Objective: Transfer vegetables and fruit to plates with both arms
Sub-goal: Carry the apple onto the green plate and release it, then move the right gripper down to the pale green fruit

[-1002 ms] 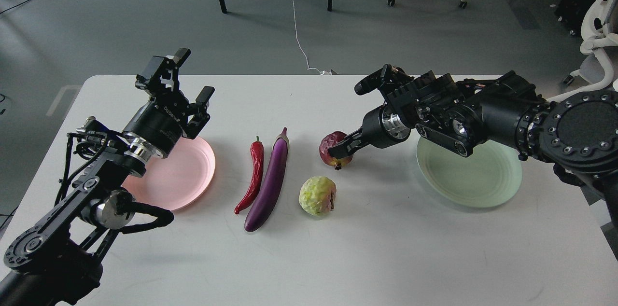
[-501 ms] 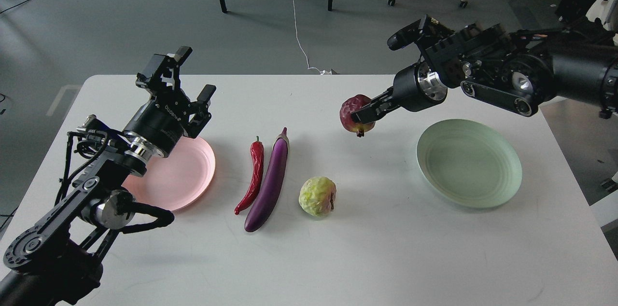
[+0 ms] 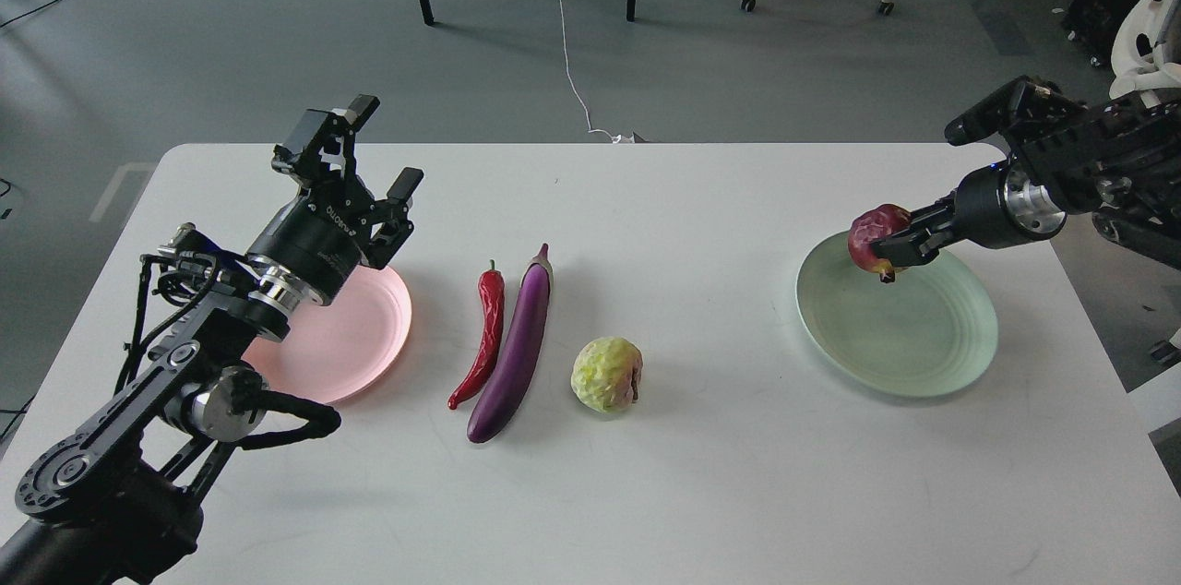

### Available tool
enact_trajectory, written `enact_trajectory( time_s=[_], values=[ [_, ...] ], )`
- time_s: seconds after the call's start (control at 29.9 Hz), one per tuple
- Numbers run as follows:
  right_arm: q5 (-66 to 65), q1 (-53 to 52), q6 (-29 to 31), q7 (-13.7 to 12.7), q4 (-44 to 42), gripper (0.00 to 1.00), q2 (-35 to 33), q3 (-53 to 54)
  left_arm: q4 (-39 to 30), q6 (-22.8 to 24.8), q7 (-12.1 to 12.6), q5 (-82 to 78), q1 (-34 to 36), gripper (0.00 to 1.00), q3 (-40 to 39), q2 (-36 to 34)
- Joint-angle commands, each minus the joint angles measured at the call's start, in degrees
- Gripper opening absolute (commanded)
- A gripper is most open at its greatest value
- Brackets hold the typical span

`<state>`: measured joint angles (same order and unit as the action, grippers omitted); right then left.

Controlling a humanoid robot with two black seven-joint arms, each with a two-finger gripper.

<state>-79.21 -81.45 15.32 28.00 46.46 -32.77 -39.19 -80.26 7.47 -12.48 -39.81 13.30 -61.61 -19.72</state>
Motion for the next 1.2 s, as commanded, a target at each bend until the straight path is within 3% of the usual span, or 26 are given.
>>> enact_trajectory(
  time_s=[0.0, 0.07, 0.13, 0.27, 0.4, 0.57, 0.73, 1.17],
  values=[
    [-0.25, 2.25, -0.64, 0.0, -1.54, 0.37, 0.33, 0.0, -0.33, -0.09, 0.0, 0.0, -0.03, 0.98, 0.0, -0.23],
    [-0.33, 2.96, -0.64, 0.0, -1.99, 0.45, 0.42, 0.0, -0.42, -0.09, 0.0, -0.09, -0.12, 0.98, -0.09, -0.23],
    [-0.25, 3.05, -0.82, 0.0, -2.34, 0.71, 0.42, 0.08, -0.59, -0.09, 0.0, 0.0, -0.21, 0.98, -0.09, -0.23],
    [-0.07, 2.52, -1.17, 0.0, -1.64, 0.93, -0.1, 0.43, -0.77, 0.0, 0.0, 0.0, -0.21, 0.98, -0.09, -0.14],
    [0.02, 0.07, -1.17, 0.0, 2.13, 0.94, -2.29, 0.96, -1.12, 0.18, 0.0, 0.0, -0.21, 0.98, 0.0, -0.14],
    [2.56, -8.19, -0.82, 0.0, 14.86, 0.94, -3.97, 4.03, -1.03, 0.26, 0.09, 0.0, -0.21, 0.98, 0.0, -0.23],
    [12.05, -12.77, -0.64, 0.0, 24.02, 0.94, -0.29, 4.39, -1.03, 0.09, 0.0, 0.0, -0.29, 0.98, 0.0, 0.21],
    [12.85, -5.84, -5.3, 0.0, 18.94, 0.94, 19.13, 2.9, -1.03, 0.09, 0.0, 0.0, -0.56, 0.98, -0.53, 0.12]
  ],
)
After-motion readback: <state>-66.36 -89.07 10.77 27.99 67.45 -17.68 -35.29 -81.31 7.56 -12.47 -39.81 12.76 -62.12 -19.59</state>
